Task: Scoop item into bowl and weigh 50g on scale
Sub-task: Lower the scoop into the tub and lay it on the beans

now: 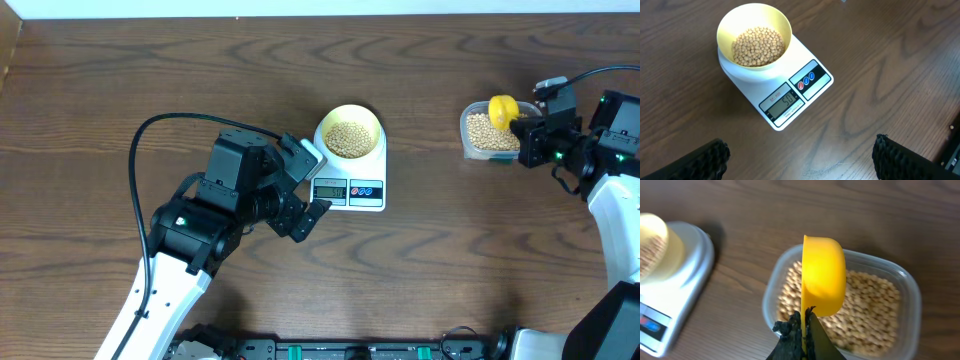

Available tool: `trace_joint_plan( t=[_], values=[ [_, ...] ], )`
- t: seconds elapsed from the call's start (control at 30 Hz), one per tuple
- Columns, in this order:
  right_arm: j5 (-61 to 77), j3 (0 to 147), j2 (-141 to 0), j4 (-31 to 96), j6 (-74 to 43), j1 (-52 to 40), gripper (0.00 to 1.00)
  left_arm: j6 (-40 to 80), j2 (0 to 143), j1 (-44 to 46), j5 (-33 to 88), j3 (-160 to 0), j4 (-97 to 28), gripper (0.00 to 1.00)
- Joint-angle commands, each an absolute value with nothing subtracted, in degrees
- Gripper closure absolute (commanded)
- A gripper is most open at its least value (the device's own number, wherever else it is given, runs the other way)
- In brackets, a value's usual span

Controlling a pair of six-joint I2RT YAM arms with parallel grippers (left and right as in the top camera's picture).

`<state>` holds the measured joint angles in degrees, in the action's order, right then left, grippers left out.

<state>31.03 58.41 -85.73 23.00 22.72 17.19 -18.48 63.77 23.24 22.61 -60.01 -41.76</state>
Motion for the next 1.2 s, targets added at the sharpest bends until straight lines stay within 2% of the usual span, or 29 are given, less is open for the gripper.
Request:
trace_joint_plan(
  t=[0.0, 0.23, 0.47, 0.63, 0.77, 1.0, 1.17],
  values=[
    [27.46, 58.72, -84.31, 23.05, 30.92, 17.41, 0.99, -19.46, 64.05, 22.90, 23.33, -60.05, -41.74, 0.06],
    [26.26, 58.72, -84.31, 21.89, 41.80, 16.23, 0.99, -19.46, 64.05, 22.90, 23.35, -60.05, -41.74, 0.06],
    [21.26, 58.72, -84.31, 22.02, 44.88, 15.53, 0.99, -19.46, 64.05, 22.90, 23.33, -60.05, -41.74, 0.06],
    [21.15, 58.72, -84.31, 21.91, 42.35, 15.53, 0.99, -19.46, 64.05, 22.90, 23.33, -60.05, -41.71, 0.06],
    [21.12, 58.72, -84.31, 21.93, 31.22, 15.55, 0.99, -19.46, 64.05, 22.90, 23.33, -60.05, -41.74, 0.06],
    [21.10, 58.72, -84.33, 22.68, -5.41, 15.55, 0.98, -19.46, 64.05, 22.90, 23.33, -60.05, -41.71, 0.06],
    [20.56, 58.70, -84.33, 23.66, -21.41, 15.55, 0.99, -19.46, 64.05, 22.90, 23.33, -60.05, -41.74, 0.06]
  ],
)
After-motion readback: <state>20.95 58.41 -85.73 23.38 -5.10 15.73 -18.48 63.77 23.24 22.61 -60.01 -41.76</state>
